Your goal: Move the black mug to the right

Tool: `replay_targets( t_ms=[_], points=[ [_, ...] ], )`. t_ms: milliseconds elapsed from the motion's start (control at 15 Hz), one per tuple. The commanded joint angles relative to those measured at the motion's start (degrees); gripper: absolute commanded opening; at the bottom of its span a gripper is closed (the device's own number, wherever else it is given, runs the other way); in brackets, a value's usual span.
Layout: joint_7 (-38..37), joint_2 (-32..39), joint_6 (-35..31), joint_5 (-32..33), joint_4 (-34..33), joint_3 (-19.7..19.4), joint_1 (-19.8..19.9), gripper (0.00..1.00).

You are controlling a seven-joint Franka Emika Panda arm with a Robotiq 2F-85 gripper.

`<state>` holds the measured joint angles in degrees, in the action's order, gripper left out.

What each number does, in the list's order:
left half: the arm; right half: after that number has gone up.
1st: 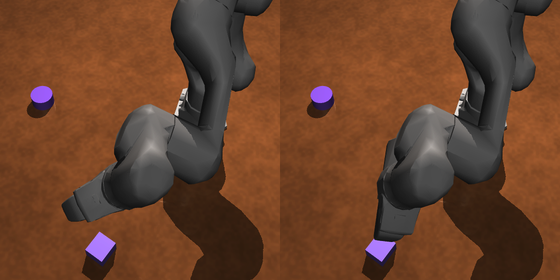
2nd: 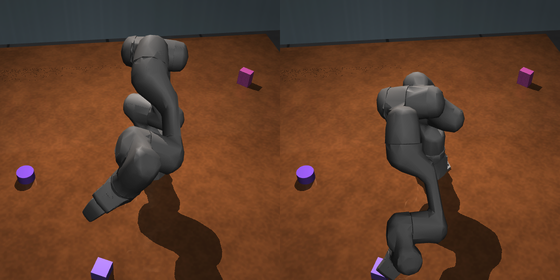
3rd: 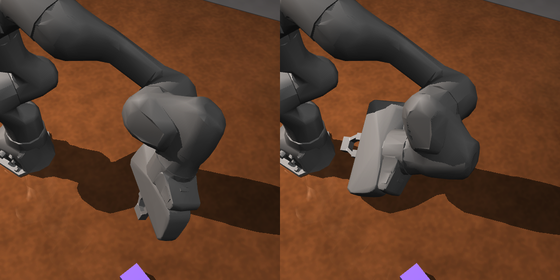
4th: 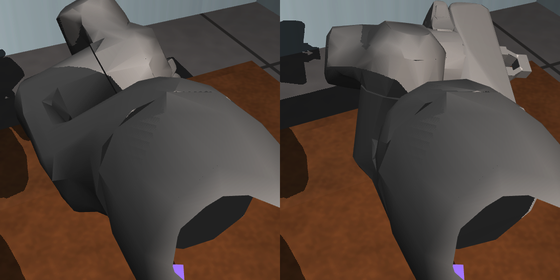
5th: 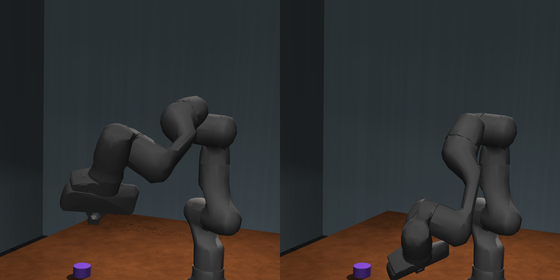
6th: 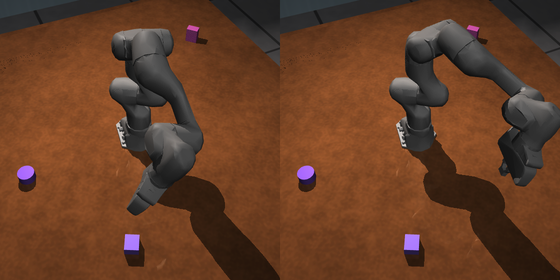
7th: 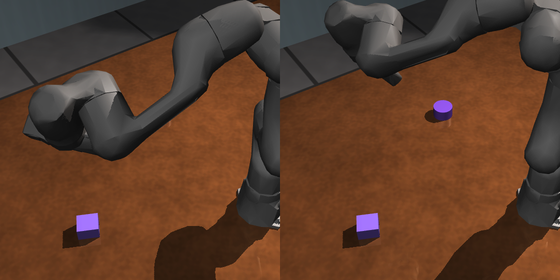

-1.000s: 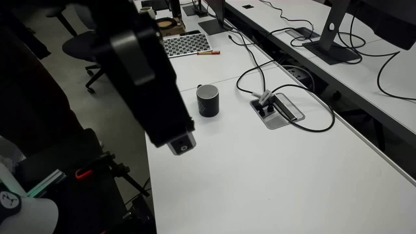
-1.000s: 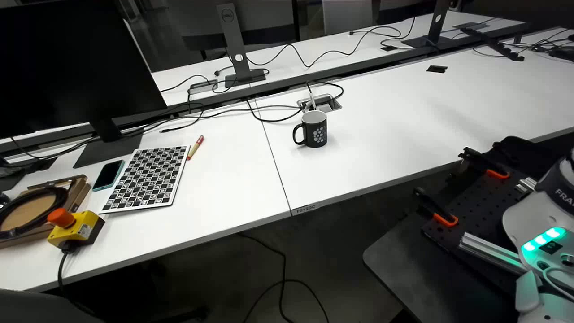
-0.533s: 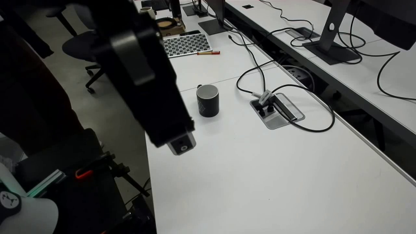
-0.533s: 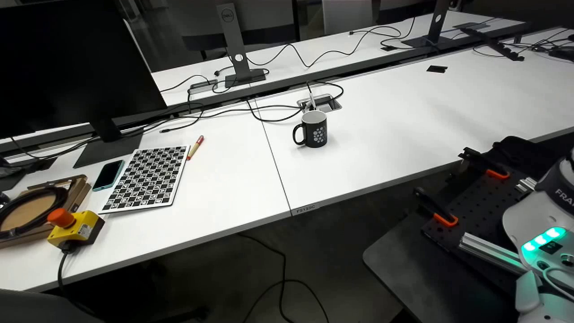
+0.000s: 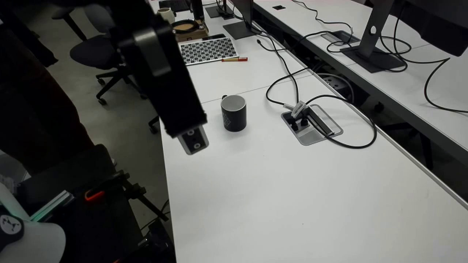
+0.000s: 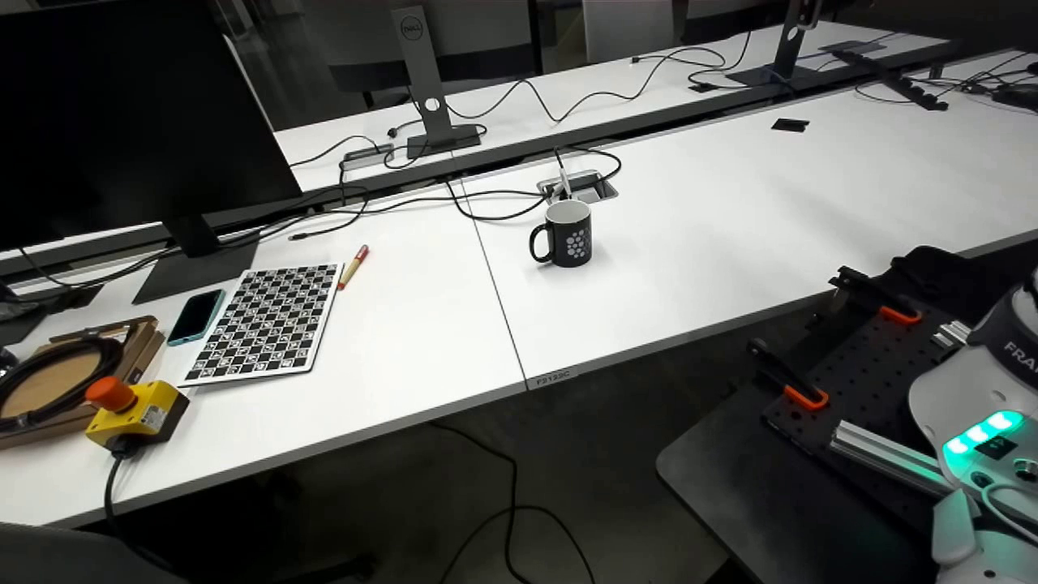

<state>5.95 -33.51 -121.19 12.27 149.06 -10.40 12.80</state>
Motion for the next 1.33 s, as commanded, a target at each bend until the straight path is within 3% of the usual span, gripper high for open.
replay_targets(
  t_ms=[0,400,667,867,1267],
  points=[
    [-0.23,-0.12,2.09,-2.15,0.94,1.39,-2.45,1.00],
    [-6.70,2.82,2.07,-3.55,0.95,5.41,-4.26,1.00],
    [-14.90,7.05,-1.05,-3.07,-0.13,9.38,-4.82,1.00],
    [-14.47,9.09,-4.73,-1.79,-0.57,10.76,-5.84,1.00],
    [-13.85,8.34,-4.19,-2.22,0.14,10.52,-6.00,1.00]
  ],
)
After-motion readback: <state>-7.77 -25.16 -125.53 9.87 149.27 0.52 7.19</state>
